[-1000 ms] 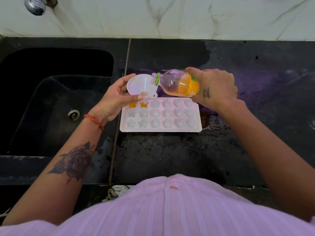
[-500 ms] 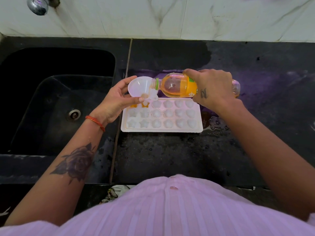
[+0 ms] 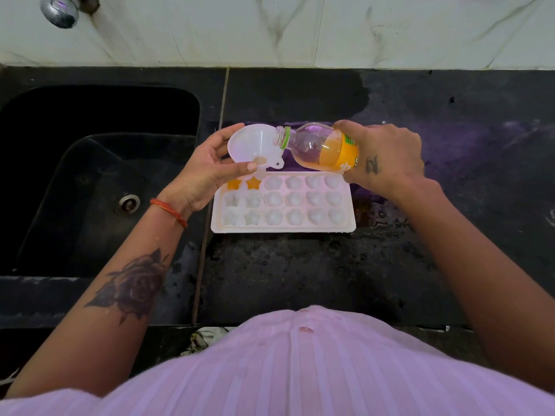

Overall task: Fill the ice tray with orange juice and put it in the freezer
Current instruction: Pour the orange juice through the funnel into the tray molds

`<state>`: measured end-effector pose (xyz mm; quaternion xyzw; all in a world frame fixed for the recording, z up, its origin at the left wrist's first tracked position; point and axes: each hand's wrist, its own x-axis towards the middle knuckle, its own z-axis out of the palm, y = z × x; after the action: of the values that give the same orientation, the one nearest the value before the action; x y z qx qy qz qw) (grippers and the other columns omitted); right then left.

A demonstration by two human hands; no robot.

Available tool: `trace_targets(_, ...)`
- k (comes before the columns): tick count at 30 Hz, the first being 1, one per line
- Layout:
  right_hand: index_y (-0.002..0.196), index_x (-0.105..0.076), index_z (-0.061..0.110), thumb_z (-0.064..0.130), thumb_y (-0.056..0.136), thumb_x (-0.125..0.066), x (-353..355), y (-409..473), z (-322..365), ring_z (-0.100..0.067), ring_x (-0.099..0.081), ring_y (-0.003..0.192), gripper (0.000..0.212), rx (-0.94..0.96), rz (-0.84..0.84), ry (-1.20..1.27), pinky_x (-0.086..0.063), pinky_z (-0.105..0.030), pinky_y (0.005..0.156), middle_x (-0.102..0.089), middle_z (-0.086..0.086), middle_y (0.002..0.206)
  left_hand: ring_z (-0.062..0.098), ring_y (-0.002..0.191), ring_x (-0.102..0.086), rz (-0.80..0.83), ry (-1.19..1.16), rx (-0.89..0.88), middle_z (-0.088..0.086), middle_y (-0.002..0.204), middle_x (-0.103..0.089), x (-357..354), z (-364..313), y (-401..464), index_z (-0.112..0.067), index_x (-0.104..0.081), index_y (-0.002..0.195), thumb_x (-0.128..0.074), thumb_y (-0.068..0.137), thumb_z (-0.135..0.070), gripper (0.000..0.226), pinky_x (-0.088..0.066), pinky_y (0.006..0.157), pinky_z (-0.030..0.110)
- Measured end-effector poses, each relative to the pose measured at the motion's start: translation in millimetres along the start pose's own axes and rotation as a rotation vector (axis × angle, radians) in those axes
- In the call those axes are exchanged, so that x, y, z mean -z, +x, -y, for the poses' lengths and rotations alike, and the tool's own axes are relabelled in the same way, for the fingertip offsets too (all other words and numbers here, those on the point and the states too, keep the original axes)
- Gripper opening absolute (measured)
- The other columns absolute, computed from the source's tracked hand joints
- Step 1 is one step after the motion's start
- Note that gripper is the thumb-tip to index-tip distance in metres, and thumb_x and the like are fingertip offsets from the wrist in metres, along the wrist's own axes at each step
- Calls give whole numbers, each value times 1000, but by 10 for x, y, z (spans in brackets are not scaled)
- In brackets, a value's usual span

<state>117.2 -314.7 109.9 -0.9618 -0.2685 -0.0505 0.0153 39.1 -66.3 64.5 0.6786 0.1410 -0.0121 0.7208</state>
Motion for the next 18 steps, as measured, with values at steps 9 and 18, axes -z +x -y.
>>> trace_targets(9,136,-41,32,37,86,-65,20,-103,-109,-34,-60,99,56,9,-15,-69,-31,-32,68,-65,-8,110,26,120,-56,79,0,56,8,131,-55,-112,121,110,-23,-49,130,-83,59,-8,80,-55,91,38)
trace_targets(18,135,-42,33,36,85,-65,-16,-71,-125,-35,-61,98,55,30,-39,-144,-30,-32,66,-66,-7,112,26,119,-55,94,14,65,8,132,-54,-128,137,106,-25,-50,128,-79,55,-13,79,-57,85,34)
